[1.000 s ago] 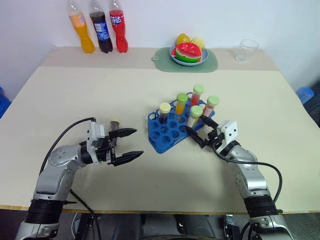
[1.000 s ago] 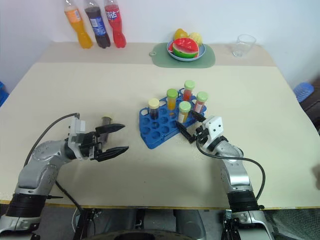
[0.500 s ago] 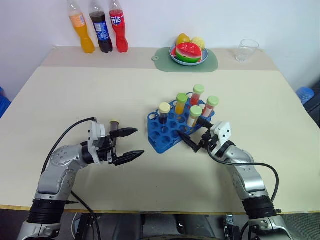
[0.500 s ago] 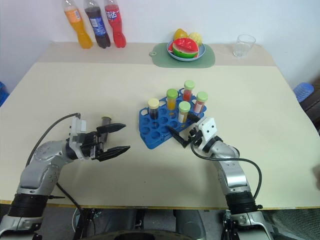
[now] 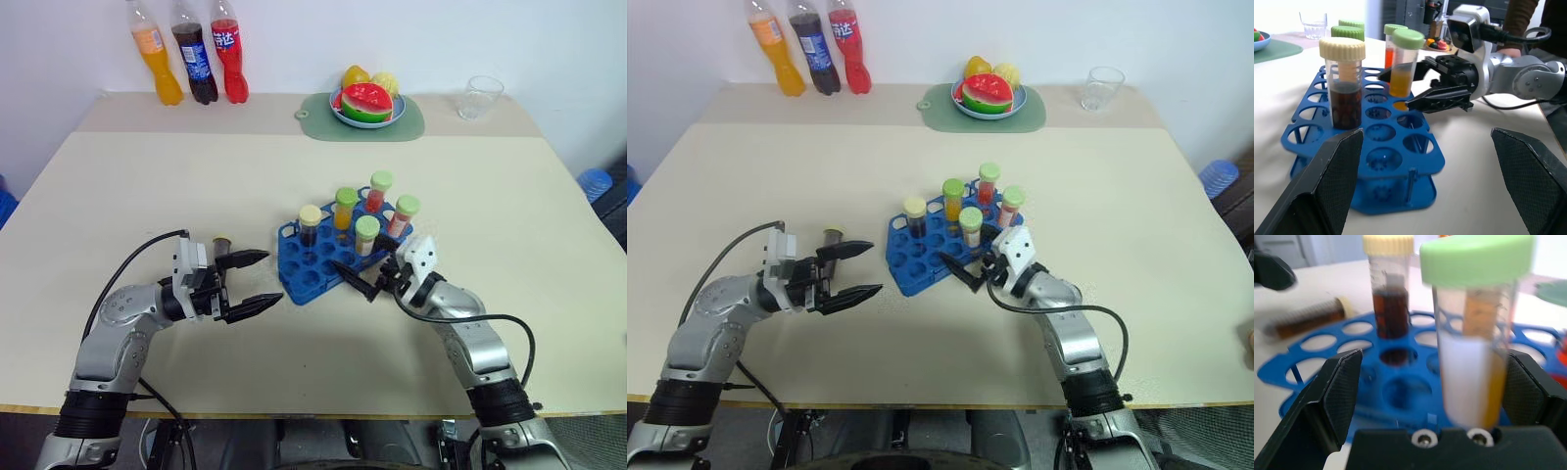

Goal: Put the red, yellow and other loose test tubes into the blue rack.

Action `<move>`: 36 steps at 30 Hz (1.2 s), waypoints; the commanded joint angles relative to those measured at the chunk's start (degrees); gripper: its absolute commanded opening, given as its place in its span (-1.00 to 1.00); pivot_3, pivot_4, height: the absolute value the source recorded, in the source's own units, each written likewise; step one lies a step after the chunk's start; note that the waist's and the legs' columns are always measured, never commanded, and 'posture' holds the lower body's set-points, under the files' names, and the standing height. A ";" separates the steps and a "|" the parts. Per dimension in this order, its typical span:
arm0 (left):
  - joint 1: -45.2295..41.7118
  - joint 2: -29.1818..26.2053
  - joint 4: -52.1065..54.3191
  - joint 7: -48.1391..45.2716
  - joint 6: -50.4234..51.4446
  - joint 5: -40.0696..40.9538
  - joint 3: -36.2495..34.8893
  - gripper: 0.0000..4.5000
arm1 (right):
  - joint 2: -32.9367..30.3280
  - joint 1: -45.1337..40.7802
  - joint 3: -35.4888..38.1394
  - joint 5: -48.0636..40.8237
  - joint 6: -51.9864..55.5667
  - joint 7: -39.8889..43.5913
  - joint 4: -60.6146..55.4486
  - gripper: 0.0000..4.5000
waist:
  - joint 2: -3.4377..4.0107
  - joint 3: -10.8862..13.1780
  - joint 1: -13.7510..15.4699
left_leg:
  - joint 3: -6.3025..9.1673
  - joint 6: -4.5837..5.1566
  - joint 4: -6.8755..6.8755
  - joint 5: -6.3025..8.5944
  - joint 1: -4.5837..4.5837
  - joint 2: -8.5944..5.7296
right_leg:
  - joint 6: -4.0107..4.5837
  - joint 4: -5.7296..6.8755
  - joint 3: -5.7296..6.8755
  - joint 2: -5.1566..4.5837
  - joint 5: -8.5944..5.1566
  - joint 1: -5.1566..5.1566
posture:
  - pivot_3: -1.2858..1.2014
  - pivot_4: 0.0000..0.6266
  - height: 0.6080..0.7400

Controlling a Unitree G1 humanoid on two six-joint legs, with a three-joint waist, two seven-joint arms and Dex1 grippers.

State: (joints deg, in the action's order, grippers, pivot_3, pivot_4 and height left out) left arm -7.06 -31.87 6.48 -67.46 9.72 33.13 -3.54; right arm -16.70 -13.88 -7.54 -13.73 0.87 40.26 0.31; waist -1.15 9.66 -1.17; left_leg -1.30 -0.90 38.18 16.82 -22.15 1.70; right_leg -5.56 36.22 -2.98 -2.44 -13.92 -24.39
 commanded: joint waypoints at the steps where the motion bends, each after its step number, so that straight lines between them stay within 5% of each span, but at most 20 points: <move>1: 0.38 -0.26 1.53 -0.07 -0.40 0.45 -0.74 0.92 | 0.75 -2.17 -0.95 0.54 -1.15 0.96 0.58 0.97 | 0.00 0.00 0.06 | 0.00 0.00 0.00 0.00 0.00 0.00 | 0.00 0.00 0.00 -0.01 0.00 0.00 | 0.03 -0.52 1.00; 10: 1.73 -0.90 2.62 0.43 0.10 0.72 -1.35 0.92 | 2.05 -5.28 -1.31 2.44 -3.41 0.98 4.11 0.97 | 0.00 0.00 0.02 | 0.00 0.00 0.00 0.00 -0.01 0.00 | 0.00 0.00 0.00 -0.02 0.00 0.00 | 0.03 -0.52 1.00; 25: 0.73 -0.93 5.67 7.70 7.94 6.06 -5.45 0.92 | -7.44 0.99 5.10 0.78 0.64 1.38 -6.40 0.97 | 0.00 0.00 0.15 | 0.00 0.00 0.01 0.00 -0.03 -0.04 | -0.01 0.00 0.00 -0.07 0.01 -0.01 | 0.03 -0.52 1.00; 30: 0.66 0.82 11.17 19.32 16.15 10.95 -8.88 0.92 | -11.14 3.77 7.00 0.64 2.14 2.34 -9.41 0.97 | 0.00 0.00 0.34 | 0.01 0.00 0.02 0.00 -0.05 -0.06 | -0.02 -0.01 0.00 -0.13 0.01 0.00 | 0.03 -0.52 1.00; 36: -3.15 0.67 19.26 43.63 33.22 19.34 -14.88 0.92 | -17.73 10.44 11.90 -1.56 4.34 4.92 -14.02 0.97 | -0.03 0.01 0.40 | 0.05 0.00 0.02 0.00 -0.06 -0.07 | -0.04 0.00 0.00 -0.13 0.02 0.00 | 0.03 -0.52 1.00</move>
State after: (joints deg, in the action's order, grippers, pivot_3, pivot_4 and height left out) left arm -8.16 -30.94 22.31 -30.37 38.75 48.26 -15.28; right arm -33.27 -4.25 1.89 -13.59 5.08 44.32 -10.28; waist -1.19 9.67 -0.77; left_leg -1.25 -0.90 38.20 16.82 -22.21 1.64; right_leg -5.60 36.22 -2.98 -2.56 -13.90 -24.39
